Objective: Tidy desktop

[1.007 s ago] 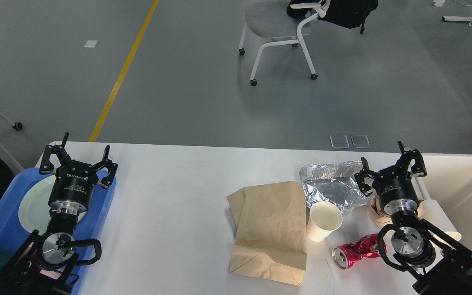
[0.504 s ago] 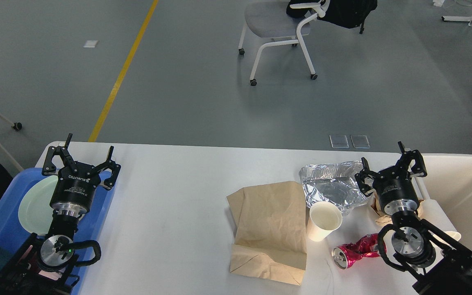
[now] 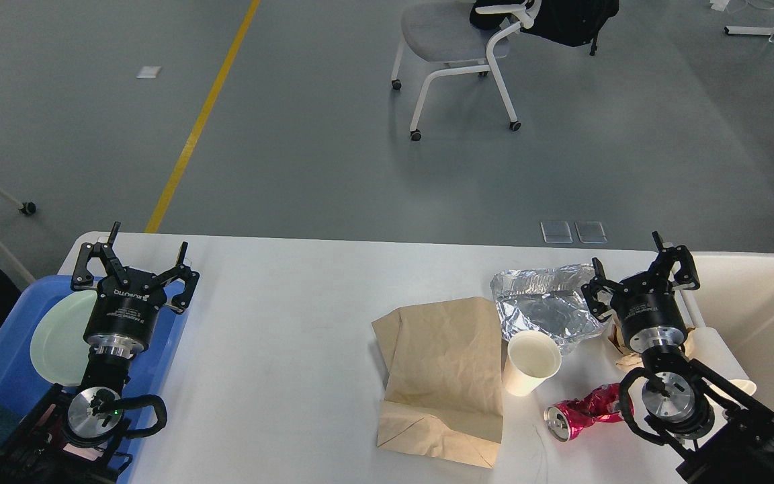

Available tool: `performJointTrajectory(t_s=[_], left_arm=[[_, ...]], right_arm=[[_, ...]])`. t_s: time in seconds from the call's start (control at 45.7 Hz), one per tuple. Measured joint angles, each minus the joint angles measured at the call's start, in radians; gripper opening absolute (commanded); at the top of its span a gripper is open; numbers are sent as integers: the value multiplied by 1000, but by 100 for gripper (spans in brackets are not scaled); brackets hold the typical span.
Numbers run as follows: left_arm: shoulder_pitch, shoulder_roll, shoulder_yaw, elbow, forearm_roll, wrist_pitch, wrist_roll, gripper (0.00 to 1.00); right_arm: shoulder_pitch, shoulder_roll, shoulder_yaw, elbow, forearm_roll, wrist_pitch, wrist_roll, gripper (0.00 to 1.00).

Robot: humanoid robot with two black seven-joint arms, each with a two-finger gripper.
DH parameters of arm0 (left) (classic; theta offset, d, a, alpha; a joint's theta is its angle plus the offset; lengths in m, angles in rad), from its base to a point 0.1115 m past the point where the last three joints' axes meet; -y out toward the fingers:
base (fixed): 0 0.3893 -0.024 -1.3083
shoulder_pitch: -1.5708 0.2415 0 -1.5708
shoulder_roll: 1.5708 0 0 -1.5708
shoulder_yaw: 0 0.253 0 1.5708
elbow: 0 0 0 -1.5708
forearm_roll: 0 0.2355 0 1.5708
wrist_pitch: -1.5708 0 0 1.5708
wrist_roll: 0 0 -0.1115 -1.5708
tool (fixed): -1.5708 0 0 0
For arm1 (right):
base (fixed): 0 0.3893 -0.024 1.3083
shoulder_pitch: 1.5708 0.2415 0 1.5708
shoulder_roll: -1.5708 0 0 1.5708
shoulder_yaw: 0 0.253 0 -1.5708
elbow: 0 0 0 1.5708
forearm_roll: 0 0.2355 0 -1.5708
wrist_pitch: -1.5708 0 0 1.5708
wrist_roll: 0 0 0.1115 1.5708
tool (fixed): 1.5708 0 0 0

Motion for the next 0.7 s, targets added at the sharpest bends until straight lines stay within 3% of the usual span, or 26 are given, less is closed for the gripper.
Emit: performJointTrajectory(t_s=[0.701], left_arm=[[0,0,0,0,0,0,0,96]], right_arm=[[0,0,0,0,0,0,1,100]])
